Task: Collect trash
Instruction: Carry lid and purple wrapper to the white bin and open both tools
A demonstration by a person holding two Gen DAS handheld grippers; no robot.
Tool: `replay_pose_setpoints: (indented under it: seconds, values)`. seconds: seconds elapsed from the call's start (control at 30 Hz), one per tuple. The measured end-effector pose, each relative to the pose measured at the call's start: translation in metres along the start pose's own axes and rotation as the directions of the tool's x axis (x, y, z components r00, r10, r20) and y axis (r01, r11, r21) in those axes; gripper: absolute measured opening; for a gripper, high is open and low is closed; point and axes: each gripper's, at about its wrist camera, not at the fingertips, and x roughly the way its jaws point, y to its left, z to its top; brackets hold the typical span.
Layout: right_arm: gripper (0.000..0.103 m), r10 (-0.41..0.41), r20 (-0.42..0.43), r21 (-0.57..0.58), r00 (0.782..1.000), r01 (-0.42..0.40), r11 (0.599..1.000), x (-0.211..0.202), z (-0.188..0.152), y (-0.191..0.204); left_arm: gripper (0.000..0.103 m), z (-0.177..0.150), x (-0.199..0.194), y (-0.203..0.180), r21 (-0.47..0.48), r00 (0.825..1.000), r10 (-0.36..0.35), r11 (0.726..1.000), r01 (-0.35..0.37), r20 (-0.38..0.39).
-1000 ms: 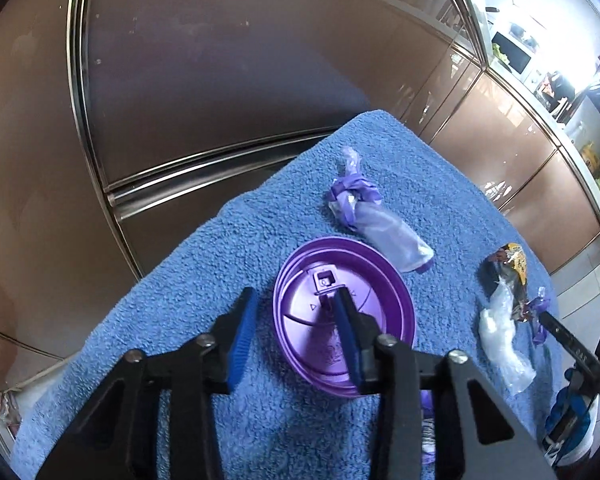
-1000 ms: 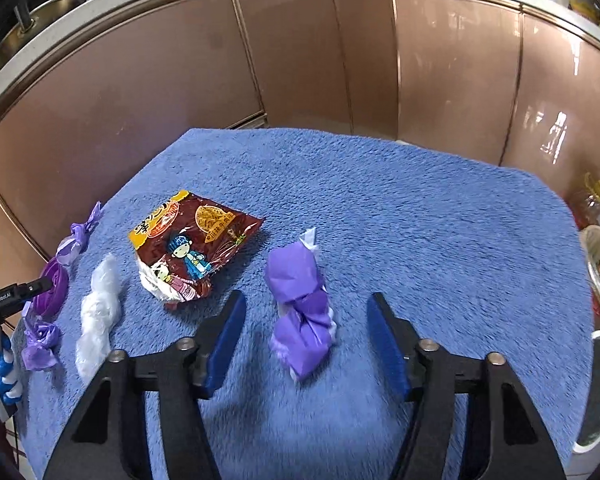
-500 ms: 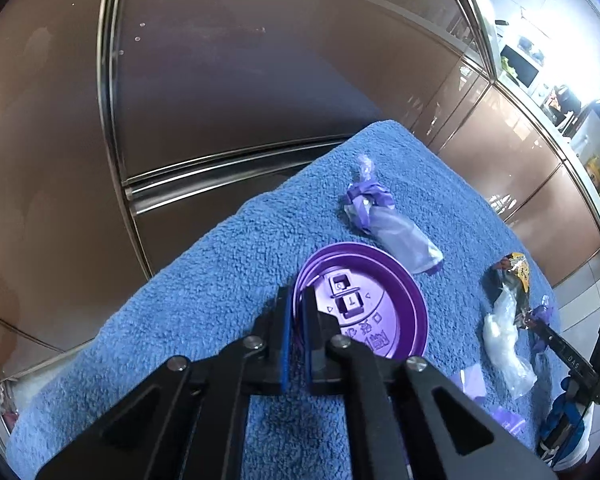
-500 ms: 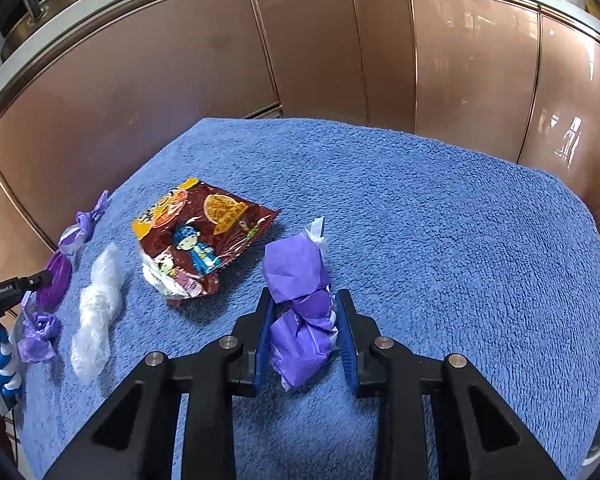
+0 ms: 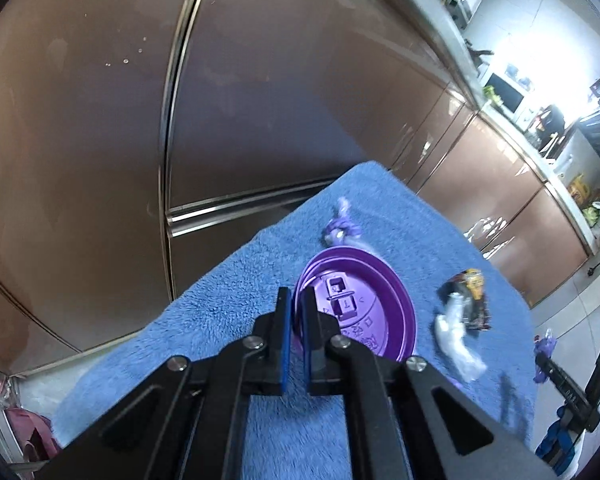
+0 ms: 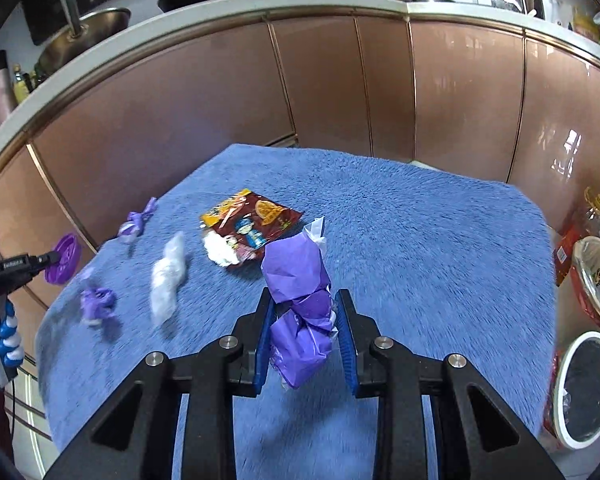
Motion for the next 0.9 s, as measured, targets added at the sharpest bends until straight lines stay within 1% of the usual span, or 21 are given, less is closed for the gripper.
replay_pose_setpoints:
  seconds: [0.1,0.23,0.33,0.43,0.47,0.53,0.57,0.63,0.67,0.8,0.83,0.9]
  values:
    - [0.029,0.009,0.018,-0.007,1.000,-0.008,1.000,-0.024,-0.011,0.004,0.004,0.004,-0.024,-0.012,0.027,0.999,-0.017,1.000,0.016,0.029]
    - [0.029,0.015,0.051,-0.003,0.999,-0.015,1.000,-0.059,-0.027,0.005,0.004,0.004,-0.052,-0.036,0.076,0.997,-0.062,0.995,0.058,0.050]
    - [0.029,0.003,0.080,0.011,0.997,-0.004,1.000,-0.085,-0.039,-0.001,0.004,0.002,-0.067,-0.061,0.115,0.992,-0.117,0.987,0.111,0.048]
    - [0.029,-0.021,0.105,0.040,0.994,0.017,0.999,-0.107,-0.049,-0.014,0.004,-0.003,-0.076,-0.096,0.157,0.982,-0.186,0.971,0.179,0.032]
    - [0.029,-0.033,0.115,0.053,0.993,0.027,0.998,-0.116,-0.053,-0.021,0.004,-0.006,-0.076,-0.112,0.172,0.975,-0.220,0.961,0.214,0.016]
    - [0.029,-0.058,0.132,0.082,0.990,0.047,0.996,-0.131,-0.059,-0.037,0.004,-0.010,-0.074,-0.137,0.189,0.964,-0.266,0.946,0.263,-0.012]
    - [0.029,-0.075,0.141,0.097,0.987,0.062,0.993,-0.140,-0.063,-0.046,0.004,-0.014,-0.071,-0.155,0.198,0.954,-0.298,0.934,0.299,-0.035]
    - [0.029,-0.116,0.159,0.138,0.980,0.094,0.986,-0.157,-0.070,-0.069,0.004,-0.021,-0.064,-0.184,0.216,0.939,-0.337,0.914,0.344,-0.068]
    - [0.029,-0.128,0.164,0.153,0.978,0.103,0.983,-0.163,-0.073,-0.077,0.004,-0.026,-0.059,-0.204,0.235,0.929,-0.358,0.899,0.369,-0.090]
    - [0.029,-0.220,0.170,0.233,0.961,0.178,0.956,-0.190,-0.091,-0.126,0.004,-0.048,-0.041,-0.277,0.286,0.892,-0.418,0.845,0.452,-0.174]
    - [0.029,-0.249,0.167,0.263,0.954,0.200,0.944,-0.198,-0.098,-0.143,0.004,-0.056,-0.036,-0.296,0.297,0.883,-0.427,0.832,0.468,-0.196]
    - [0.029,-0.290,0.155,0.304,0.945,0.233,0.924,-0.205,-0.108,-0.168,0.004,-0.070,-0.023,-0.338,0.318,0.859,-0.447,0.800,0.509,-0.250]
